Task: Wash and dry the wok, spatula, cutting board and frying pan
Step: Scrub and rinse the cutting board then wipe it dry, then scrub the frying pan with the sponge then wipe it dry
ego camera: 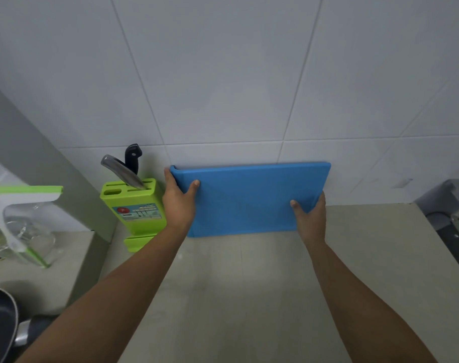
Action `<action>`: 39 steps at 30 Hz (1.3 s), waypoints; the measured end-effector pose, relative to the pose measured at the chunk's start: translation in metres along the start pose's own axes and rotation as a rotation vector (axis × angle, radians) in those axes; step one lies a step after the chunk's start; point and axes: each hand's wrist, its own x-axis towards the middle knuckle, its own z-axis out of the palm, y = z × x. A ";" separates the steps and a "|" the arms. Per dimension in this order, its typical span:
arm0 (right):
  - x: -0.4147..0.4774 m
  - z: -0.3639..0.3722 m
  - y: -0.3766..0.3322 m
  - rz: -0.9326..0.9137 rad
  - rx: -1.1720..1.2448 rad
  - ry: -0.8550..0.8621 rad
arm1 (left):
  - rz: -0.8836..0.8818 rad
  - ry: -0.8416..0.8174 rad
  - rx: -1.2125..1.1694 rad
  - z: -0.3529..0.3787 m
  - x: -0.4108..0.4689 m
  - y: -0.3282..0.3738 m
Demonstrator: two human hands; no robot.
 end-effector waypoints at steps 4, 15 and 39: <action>-0.008 -0.002 -0.009 0.060 -0.096 -0.005 | -0.004 -0.057 0.034 -0.002 -0.010 -0.002; -0.092 0.002 -0.047 0.009 -0.333 -0.184 | 0.086 -0.080 0.206 -0.055 -0.083 -0.017; -0.382 0.174 -0.128 -0.698 -0.846 -0.795 | -0.610 0.654 -0.466 -0.323 -0.199 -0.175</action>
